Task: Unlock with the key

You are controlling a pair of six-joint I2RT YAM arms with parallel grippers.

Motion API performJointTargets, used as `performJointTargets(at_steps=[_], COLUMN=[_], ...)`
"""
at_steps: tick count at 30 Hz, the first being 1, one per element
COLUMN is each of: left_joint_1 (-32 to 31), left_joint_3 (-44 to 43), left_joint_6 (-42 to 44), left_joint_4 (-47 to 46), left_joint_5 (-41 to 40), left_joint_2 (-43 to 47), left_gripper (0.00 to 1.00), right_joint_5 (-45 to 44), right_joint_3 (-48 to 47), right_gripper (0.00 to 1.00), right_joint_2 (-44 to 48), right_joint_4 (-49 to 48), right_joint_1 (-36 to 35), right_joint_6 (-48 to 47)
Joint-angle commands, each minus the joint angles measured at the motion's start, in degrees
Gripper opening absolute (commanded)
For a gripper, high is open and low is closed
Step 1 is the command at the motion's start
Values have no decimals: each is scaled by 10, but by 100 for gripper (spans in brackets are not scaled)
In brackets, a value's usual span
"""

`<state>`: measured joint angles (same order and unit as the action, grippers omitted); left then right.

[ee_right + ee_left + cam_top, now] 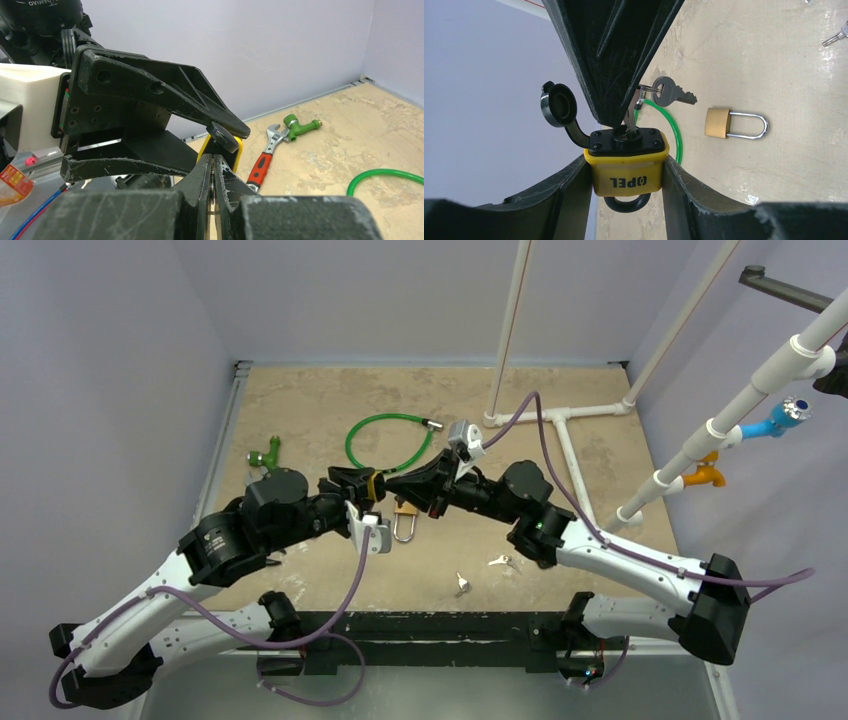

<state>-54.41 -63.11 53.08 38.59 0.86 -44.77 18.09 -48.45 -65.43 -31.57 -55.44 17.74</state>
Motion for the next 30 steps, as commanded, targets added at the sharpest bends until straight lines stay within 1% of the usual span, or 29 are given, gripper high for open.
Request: performJointTargets(at_steps=[1,5,11,16,19,23,25,28,30], left_joint_1=[-4,-4,-3,-3,-3,-3,-3,-3,-2], left_joint_3=[10,24,27,27,34,11,-4,-5,0], left_joint_6=[20,48,55,69,70,18,-6,-18,-21], left_joint_4=[-73,-69,-65,-49,-52,-35,-24,-27,-31], left_joint_5=[4,-6,-6,-5,-6,-7,7,24,21], left_joint_2=[13,19,24,30,36,29,26,37,40], left_gripper=[0,0,0,0,0,0,0,0,0], right_joint_5=[-26,-46,-70,-87,-81,-78,-75,-70,-72], right_joint_3=[-24,-24,-22,-10,-7,-1,-1,-8,-11], right_gripper=[0,0,0,0,0,0,0,0,0], right_joint_2=[11,21,37,52,57,64,65,62,60], right_joint_4=[34,56,72,69,58,37,33,41,53], right_joint_1=[-21,-25,-28,-28,-28,-31,-35,-44,-50], right_joint_6=[-9,-17,-35,-45,-39,-34,-31,-33,-39])
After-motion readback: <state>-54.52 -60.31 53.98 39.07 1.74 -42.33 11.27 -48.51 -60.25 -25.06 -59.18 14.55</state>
